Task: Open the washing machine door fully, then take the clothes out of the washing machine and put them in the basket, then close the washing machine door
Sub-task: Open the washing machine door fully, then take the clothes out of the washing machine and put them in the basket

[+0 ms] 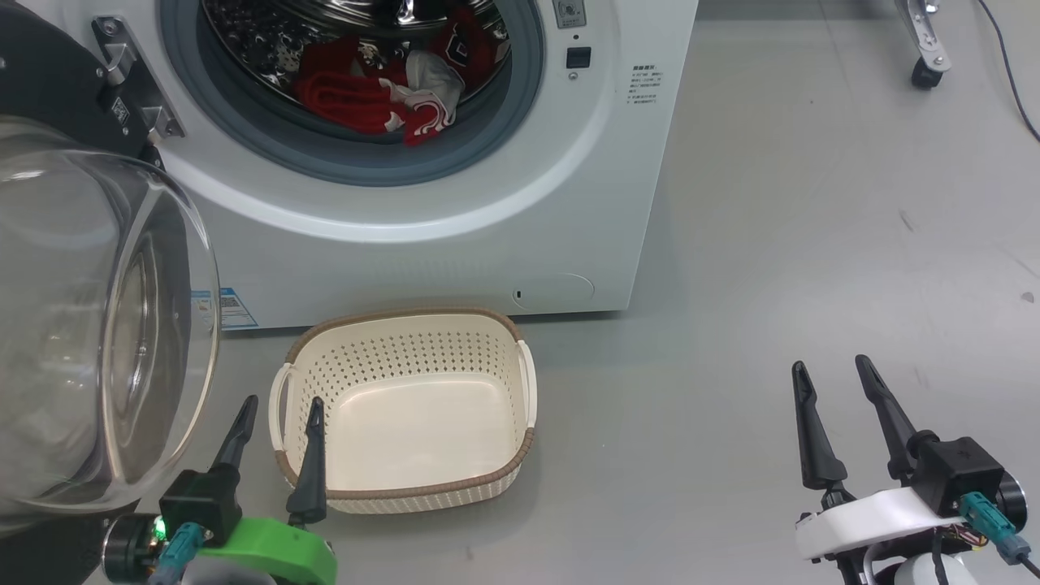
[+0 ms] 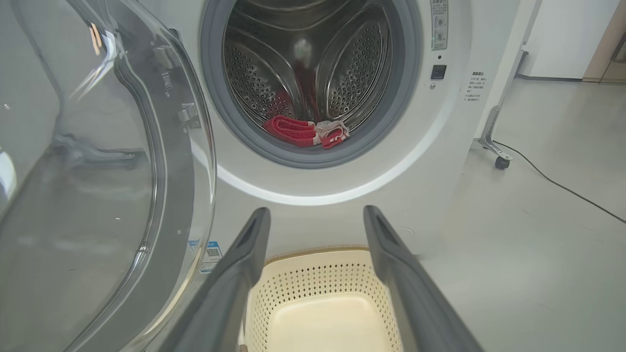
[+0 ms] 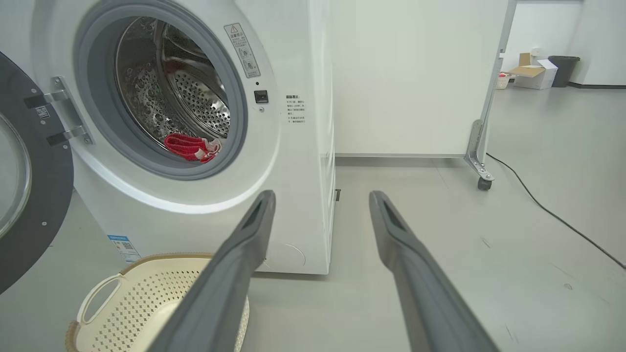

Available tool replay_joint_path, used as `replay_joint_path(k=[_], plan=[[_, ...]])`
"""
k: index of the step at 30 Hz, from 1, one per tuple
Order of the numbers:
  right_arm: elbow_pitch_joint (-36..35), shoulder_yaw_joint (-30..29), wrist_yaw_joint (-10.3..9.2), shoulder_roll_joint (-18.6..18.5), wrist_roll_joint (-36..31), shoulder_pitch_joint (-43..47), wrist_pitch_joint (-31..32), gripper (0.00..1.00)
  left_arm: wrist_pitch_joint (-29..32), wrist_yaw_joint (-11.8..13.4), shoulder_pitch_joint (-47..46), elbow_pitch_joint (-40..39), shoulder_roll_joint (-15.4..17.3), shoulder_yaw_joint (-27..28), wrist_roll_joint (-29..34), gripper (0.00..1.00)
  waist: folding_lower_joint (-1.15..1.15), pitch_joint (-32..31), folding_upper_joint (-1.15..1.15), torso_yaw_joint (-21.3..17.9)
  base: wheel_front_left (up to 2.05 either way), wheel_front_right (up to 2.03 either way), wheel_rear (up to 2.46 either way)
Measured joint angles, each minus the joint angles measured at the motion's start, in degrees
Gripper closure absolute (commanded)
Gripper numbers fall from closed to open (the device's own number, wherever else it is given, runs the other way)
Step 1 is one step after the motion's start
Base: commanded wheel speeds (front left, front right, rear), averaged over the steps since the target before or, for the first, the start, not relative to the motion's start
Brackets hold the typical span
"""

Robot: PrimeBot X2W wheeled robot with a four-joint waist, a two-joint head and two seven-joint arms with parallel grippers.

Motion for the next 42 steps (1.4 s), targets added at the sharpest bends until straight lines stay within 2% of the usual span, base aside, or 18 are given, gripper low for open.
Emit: replay_joint_path(k=[20, 42], plan=[[-1.1, -0.2, -0.89, 0.0, 0.4, 0.5, 0.0, 0.00, 0.0, 0.1, 0.0, 1.0, -0.5, -0.6, 0.5, 0.00, 0.00, -1.1, 0.00, -0.4, 0.00, 0.00, 0.00], [-1.3, -0.2, -0.96, 0.0, 0.6, 1.1, 0.0, 0.00, 0.0, 0.7, 0.1, 1.4, -0.7, -1.0, 1.0, 0.00, 0.00, -1.6, 0.00, -0.3, 0.05, -0.05, 0.00]])
